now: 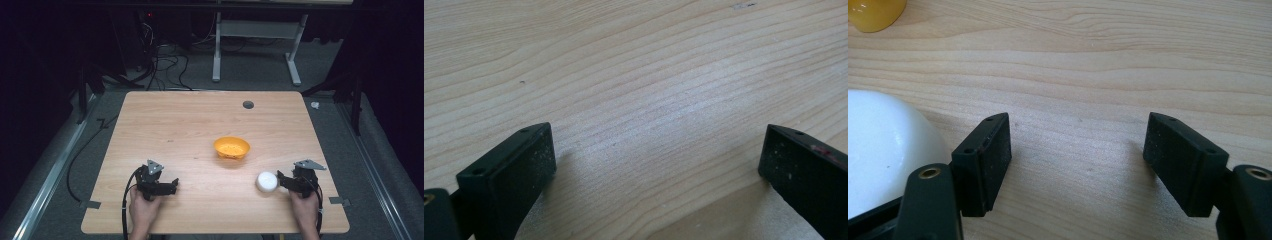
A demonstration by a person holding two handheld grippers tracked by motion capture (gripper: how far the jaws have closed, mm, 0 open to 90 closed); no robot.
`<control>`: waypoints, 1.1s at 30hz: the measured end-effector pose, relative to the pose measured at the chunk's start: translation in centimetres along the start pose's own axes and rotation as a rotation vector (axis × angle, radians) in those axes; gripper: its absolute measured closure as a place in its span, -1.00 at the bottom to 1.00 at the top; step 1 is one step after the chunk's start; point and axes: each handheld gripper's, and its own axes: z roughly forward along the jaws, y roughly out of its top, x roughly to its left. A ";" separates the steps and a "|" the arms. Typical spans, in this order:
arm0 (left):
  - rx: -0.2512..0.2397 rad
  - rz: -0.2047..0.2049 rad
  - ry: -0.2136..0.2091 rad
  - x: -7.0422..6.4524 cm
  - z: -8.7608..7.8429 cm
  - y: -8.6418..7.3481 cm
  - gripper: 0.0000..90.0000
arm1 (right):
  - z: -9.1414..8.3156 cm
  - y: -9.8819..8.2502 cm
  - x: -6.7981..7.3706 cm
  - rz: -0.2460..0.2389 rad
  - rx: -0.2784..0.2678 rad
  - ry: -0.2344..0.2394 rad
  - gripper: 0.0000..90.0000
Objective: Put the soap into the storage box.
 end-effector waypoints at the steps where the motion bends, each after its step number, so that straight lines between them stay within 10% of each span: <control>1: 0.000 0.000 0.000 0.0 0.0 0.0 -0.95 | 0.0 0.0 0.0 0.000 0.000 0.000 -0.37; 33: -0.005 -0.005 0.002 0.0 -0.1 0.0 -0.91 | -0.1 -0.1 -0.1 -0.010 -0.002 0.004 -0.31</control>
